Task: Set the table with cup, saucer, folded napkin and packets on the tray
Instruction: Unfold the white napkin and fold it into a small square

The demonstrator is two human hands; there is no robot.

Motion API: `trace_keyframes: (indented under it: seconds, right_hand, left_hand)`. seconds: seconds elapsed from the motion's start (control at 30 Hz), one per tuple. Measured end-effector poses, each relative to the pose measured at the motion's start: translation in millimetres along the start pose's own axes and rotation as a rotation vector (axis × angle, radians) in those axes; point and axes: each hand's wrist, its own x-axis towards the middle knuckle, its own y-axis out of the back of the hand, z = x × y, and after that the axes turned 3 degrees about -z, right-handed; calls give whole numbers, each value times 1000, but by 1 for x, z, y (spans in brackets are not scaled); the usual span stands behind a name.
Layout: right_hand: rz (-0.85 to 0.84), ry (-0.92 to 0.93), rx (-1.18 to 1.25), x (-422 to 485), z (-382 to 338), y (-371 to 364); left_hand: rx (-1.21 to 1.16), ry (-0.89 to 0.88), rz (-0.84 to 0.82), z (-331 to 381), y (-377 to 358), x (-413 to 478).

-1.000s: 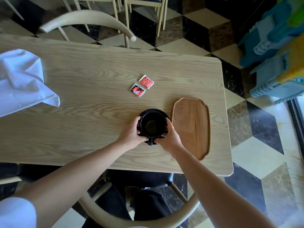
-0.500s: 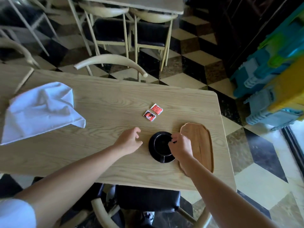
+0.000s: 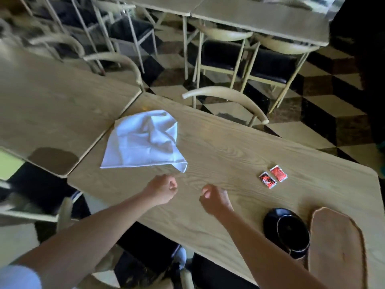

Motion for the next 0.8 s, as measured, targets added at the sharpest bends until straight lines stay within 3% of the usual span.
trace_keyframes:
  seconds: [0.2,0.37,0.6,0.8]
  right_hand:
    - [-65,-7,-60,45,-45,-35]
    - [7,-19,-137,90,-56,-57]
    - [195,-87,-27,144,-56,-90]
    - [317,-118,-3,162,-52,-101]
  left_hand:
    - [27,38,92,-76,14,21]
    - [148,46,214,-129,16,56]
    - [291,69,350,-196,6,103]
    - [302,-48,467,-209,13,119]
